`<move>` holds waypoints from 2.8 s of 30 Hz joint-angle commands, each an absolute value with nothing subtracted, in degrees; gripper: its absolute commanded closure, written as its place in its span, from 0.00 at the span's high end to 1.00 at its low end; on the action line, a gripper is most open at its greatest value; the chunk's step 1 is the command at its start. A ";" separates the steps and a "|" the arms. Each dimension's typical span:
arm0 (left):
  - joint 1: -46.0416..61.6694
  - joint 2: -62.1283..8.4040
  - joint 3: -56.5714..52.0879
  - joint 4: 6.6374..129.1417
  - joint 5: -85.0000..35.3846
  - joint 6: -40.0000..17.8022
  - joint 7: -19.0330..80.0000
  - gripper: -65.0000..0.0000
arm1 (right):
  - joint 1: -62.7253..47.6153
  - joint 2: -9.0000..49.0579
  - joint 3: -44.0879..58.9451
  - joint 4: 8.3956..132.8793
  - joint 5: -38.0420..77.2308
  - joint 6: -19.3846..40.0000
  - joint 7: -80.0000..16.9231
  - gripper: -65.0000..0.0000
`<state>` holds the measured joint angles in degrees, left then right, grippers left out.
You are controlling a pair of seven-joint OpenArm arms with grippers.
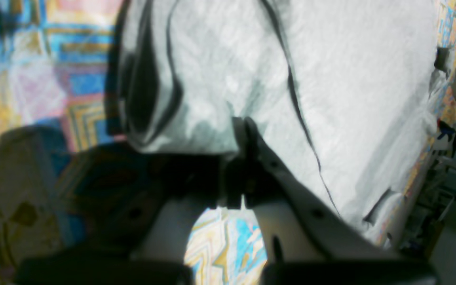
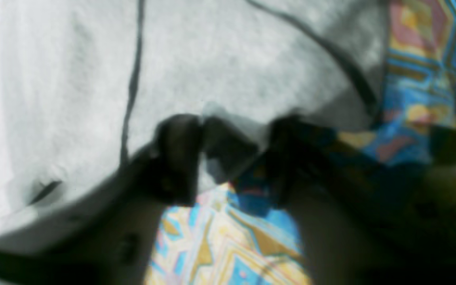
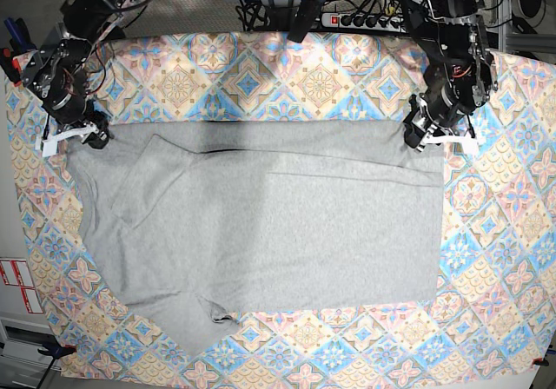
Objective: Fold the T-shirt properly
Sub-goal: 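Release the shoulder corners and raise both grippers, then move both grippers back toward the shirt's collar edge, then reach both grippers down to the shirt's hem corners and grasp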
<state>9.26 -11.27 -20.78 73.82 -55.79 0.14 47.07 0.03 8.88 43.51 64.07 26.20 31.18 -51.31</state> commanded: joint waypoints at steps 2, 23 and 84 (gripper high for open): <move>10.24 -11.65 -20.97 74.51 -55.25 0.31 47.87 0.00 | 0.22 9.45 43.38 64.66 26.24 31.16 -52.09 0.13; 32.40 -12.00 -21.05 88.75 -55.16 0.13 47.78 0.00 | -23.43 9.80 47.52 74.07 42.51 31.16 -52.09 0.00; -10.15 -18.51 -24.04 73.63 -33.19 0.40 55.78 0.46 | -4.00 9.71 29.85 94.02 12.97 30.99 -52.18 0.27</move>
<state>-8.67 -17.45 -23.99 72.77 -32.71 0.56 56.88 -4.89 8.75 29.76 93.12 12.19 30.87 -53.41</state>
